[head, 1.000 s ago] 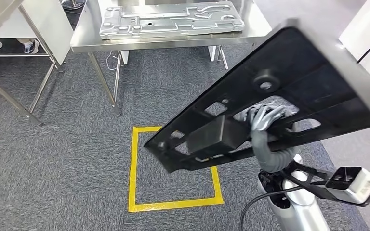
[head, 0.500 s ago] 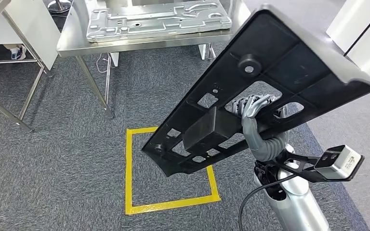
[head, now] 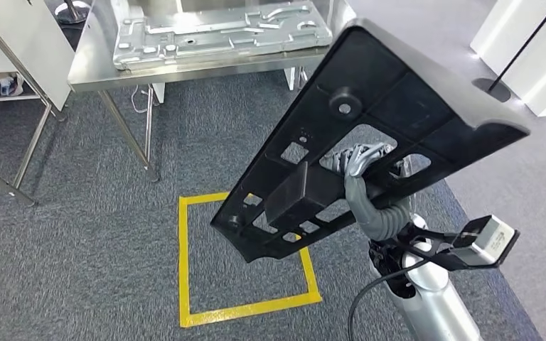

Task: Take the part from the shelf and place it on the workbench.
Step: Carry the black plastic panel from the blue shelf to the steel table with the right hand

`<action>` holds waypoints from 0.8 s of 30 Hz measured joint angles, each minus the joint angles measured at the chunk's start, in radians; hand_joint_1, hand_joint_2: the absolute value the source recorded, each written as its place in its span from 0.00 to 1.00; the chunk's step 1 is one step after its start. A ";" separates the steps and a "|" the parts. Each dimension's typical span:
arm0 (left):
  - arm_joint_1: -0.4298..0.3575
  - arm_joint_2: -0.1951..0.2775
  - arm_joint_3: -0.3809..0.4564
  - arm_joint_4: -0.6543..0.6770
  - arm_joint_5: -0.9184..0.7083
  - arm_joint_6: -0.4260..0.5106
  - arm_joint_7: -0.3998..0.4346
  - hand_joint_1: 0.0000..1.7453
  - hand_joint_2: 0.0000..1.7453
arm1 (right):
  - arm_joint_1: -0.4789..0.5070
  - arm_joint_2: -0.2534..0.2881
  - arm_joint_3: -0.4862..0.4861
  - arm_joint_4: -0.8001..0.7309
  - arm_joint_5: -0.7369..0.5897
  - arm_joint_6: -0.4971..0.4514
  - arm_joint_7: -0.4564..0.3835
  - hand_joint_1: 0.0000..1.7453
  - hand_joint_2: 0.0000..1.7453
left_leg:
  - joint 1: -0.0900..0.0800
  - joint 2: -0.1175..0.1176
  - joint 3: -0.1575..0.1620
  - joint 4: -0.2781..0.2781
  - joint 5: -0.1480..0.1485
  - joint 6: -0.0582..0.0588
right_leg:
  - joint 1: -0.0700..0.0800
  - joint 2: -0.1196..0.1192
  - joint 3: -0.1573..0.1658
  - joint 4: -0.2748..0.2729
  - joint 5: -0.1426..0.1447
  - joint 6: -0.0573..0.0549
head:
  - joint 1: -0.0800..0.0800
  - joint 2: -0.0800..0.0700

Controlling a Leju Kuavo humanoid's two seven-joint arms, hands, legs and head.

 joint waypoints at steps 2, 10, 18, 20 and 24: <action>0.000 0.000 0.000 0.000 0.000 0.000 0.000 0.00 1.00 | -0.002 0.000 0.002 0.000 0.000 0.000 0.000 1.00 1.00 | 0.003 0.000 0.013 -0.005 -0.003 0.011 | -0.003 -0.005 -0.018 0.043 -0.017 0.010 | 0.003 0.000; 0.002 -0.001 0.000 0.000 -0.003 0.006 0.002 0.00 1.00 | 0.003 0.000 0.006 0.002 0.000 0.000 0.000 1.00 1.00 | 0.005 0.001 0.068 -0.008 -0.049 0.008 | -0.018 -0.019 -0.140 0.129 0.034 0.028 | 0.007 0.000; -0.003 0.001 -0.001 0.000 -0.012 0.003 0.003 0.00 1.00 | -0.003 0.000 0.005 0.000 0.023 -0.011 -0.009 1.00 1.00 | 0.006 0.008 0.037 0.097 -0.080 -0.027 | -0.008 -0.023 -0.073 -0.003 0.059 -0.029 | 0.002 0.000; -0.002 0.002 -0.002 0.000 -0.013 0.003 0.004 0.00 1.00 | -0.007 0.000 0.006 0.004 0.047 -0.020 -0.008 1.00 1.00 | 0.007 0.006 -0.044 0.227 -0.127 -0.031 | -0.004 -0.027 -0.060 -0.004 0.047 -0.038 | -0.003 0.000; 0.002 0.003 -0.002 0.000 -0.012 0.006 0.005 0.00 1.00 | -0.007 0.000 0.007 0.016 0.069 -0.030 -0.006 1.00 1.00 | 0.004 0.007 -0.107 0.239 -0.107 -0.025 | 0.008 -0.036 -0.023 -0.003 0.018 -0.042 | -0.004 0.000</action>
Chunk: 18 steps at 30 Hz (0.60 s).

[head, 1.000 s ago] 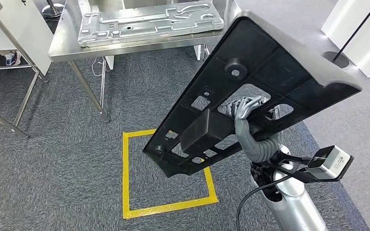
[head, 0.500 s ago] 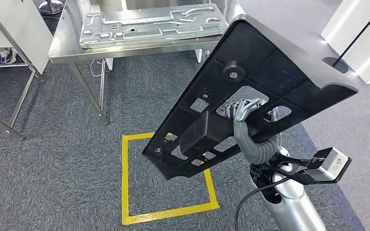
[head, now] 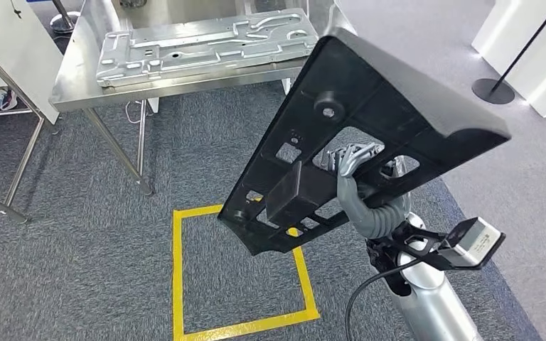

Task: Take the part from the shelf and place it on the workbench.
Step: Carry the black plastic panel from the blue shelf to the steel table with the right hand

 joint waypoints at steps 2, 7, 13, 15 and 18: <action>0.000 0.001 0.000 0.000 0.000 0.000 -0.001 0.00 1.00 | -0.002 0.000 0.000 0.004 -0.001 -0.002 0.000 1.00 1.00 | -0.007 0.002 0.042 -0.133 0.095 0.013 | 0.004 -0.007 0.024 0.000 -0.017 0.004 | 0.001 0.000; 0.004 0.005 0.000 0.000 -0.002 0.000 -0.004 0.00 1.00 | -0.008 0.000 0.002 0.004 -0.022 -0.005 -0.003 1.00 1.00 | -0.014 0.001 0.079 -0.228 0.122 0.034 | 0.008 -0.009 0.032 0.005 -0.044 0.030 | 0.003 0.000; -0.003 0.006 -0.002 0.000 -0.009 -0.004 -0.005 0.00 1.00 | 0.007 0.000 0.002 -0.002 -0.023 -0.023 -0.003 1.00 1.00 | -0.004 -0.007 0.122 -0.239 0.096 0.046 | -0.012 0.012 -0.138 0.289 -0.133 0.059 | 0.007 0.000; -0.003 0.006 -0.002 0.000 -0.009 -0.004 -0.005 0.00 1.00 | 0.016 0.000 0.002 -0.002 -0.018 -0.024 -0.003 1.00 1.00 | -0.003 -0.011 0.146 -0.239 0.077 0.042 | -0.018 0.012 -0.147 0.246 -0.062 0.063 | 0.008 0.000; -0.004 0.006 -0.002 0.000 -0.009 -0.006 -0.006 0.00 1.00 | 0.018 0.000 0.001 -0.002 -0.014 -0.026 -0.005 1.00 1.00 | -0.005 -0.016 0.178 -0.239 0.049 0.028 | -0.018 0.013 -0.081 0.058 0.047 0.055 | 0.007 0.000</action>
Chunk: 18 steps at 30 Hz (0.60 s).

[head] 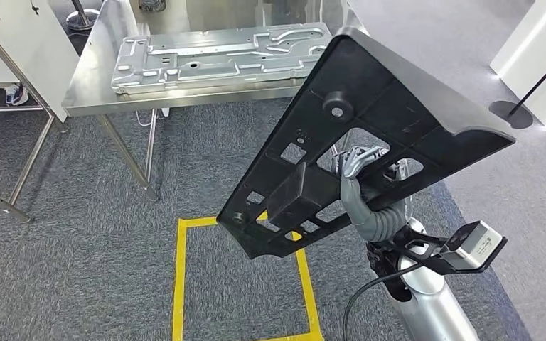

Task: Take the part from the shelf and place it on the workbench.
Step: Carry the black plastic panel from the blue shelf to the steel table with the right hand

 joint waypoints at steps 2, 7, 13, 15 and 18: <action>-0.001 0.001 0.000 0.000 -0.001 -0.001 -0.002 0.00 1.00 | 0.002 -0.001 -0.001 0.000 0.003 -0.003 -0.003 1.00 1.00 | -0.001 0.000 0.006 -0.003 -0.012 -0.012 | 0.006 0.002 0.017 -0.032 -0.008 -0.013 | -0.004 0.000; -0.004 0.004 -0.004 0.000 -0.006 -0.003 -0.001 0.00 1.00 | 0.004 -0.004 -0.002 -0.003 0.013 -0.007 -0.005 1.00 1.00 | 0.004 0.004 -0.023 0.080 -0.066 -0.034 | 0.001 0.004 0.051 -0.055 -0.030 -0.044 | -0.012 0.000; 0.001 0.004 -0.006 0.000 -0.008 0.002 0.006 0.00 1.00 | 0.006 -0.006 0.000 0.019 -0.018 0.034 0.005 1.00 1.00 | 0.002 0.004 -0.169 0.208 0.001 -0.026 | 0.015 0.007 0.111 -0.056 -0.077 -0.054 | -0.015 0.000; 0.001 0.005 -0.006 0.000 -0.007 0.004 0.006 0.00 1.00 | 0.002 -0.007 0.002 0.030 -0.036 0.053 0.010 1.00 1.00 | -0.005 0.004 -0.128 0.086 0.076 -0.011 | 0.018 0.007 0.131 -0.056 -0.095 -0.049 | -0.013 0.000; 0.000 0.006 -0.006 0.000 -0.005 0.005 0.006 0.00 1.00 | -0.006 -0.007 0.012 0.047 -0.076 0.092 0.022 1.00 1.00 | -0.015 0.003 -0.104 0.022 0.078 0.002 | 0.016 0.008 0.134 -0.060 -0.106 -0.035 | -0.010 0.000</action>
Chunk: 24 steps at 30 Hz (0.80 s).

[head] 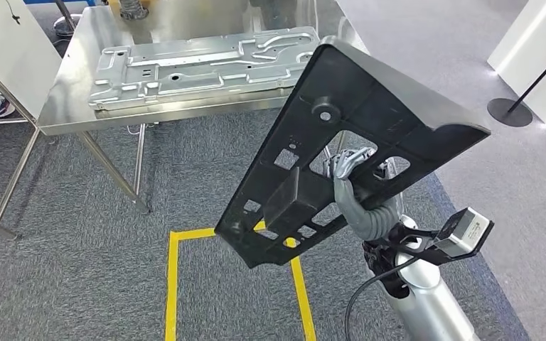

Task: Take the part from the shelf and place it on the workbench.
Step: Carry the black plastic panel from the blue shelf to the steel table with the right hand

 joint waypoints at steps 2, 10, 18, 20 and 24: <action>0.000 -0.001 0.000 0.000 0.000 0.000 0.001 0.00 1.00 | -0.007 0.002 0.010 0.005 -0.016 0.018 0.022 1.00 1.00 | 0.006 -0.001 0.011 -0.015 -0.004 0.005 | -0.001 -0.001 0.002 0.003 -0.009 0.011 | -0.001 0.000; -0.003 -0.003 0.000 0.000 0.005 -0.002 0.003 0.00 1.00 | -0.015 0.009 0.075 0.027 -0.010 0.058 0.084 1.00 1.00 | 0.018 -0.006 0.084 -0.030 -0.052 0.008 | -0.027 -0.003 -0.182 0.224 0.006 0.050 | -0.001 0.000; -0.009 -0.004 0.000 0.000 0.006 -0.004 0.003 0.00 1.00 | -0.015 0.020 0.101 0.043 -0.001 0.061 0.071 1.00 1.00 | 0.022 -0.004 0.114 -0.013 -0.109 -0.039 | -0.023 0.001 -0.092 0.014 0.079 0.006 | -0.009 0.000; -0.010 -0.004 0.000 0.000 0.008 -0.006 0.004 0.00 1.00 | -0.014 0.032 0.123 0.060 0.018 0.068 0.057 1.00 1.00 | 0.023 -0.001 0.061 0.091 -0.153 -0.046 | -0.023 -0.001 -0.078 0.007 0.072 -0.006 | -0.012 0.000; -0.010 -0.004 0.000 0.000 0.014 -0.010 0.002 0.00 1.00 | -0.021 0.078 0.209 0.149 0.056 0.060 0.028 1.00 1.00 | 0.023 0.000 -0.078 0.269 -0.162 -0.047 | -0.015 0.001 -0.050 0.007 0.048 -0.015 | -0.014 0.000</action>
